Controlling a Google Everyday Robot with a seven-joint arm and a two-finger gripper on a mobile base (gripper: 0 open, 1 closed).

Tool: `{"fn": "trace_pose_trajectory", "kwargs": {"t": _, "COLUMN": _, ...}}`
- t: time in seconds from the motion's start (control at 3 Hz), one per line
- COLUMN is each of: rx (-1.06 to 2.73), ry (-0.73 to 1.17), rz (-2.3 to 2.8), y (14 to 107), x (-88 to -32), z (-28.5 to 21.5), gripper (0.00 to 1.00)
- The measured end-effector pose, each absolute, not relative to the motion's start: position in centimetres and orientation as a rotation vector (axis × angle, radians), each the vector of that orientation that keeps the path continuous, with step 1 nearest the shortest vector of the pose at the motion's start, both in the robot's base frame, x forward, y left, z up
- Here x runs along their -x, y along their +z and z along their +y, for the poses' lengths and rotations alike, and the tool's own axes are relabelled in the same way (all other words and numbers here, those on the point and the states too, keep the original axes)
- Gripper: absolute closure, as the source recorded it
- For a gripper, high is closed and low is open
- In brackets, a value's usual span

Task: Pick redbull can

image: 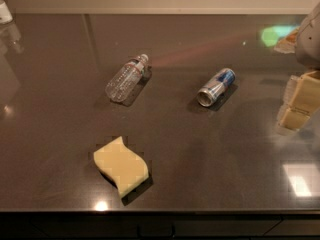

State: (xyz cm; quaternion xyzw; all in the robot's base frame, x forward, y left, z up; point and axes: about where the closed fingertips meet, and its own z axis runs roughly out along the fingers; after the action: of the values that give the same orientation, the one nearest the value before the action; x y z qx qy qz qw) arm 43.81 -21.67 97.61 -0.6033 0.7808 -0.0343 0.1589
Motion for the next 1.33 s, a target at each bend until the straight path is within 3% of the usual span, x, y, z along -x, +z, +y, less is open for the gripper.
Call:
{"fn": "trace_pose_trajectory", "kwargs": {"t": 0.67, "rx": 1.799, "ry": -0.129, "rz": 2.164, "y": 97.7, "x": -44.8, "z": -20.8, "gripper": 0.00}}
{"fn": "trace_pose_trajectory", "kwargs": {"t": 1.33, "rx": 2.035, "ry": -0.098, "rz": 1.945, "y": 95.9, "x": -49.2, "z": -18.4, "gripper": 0.00}}
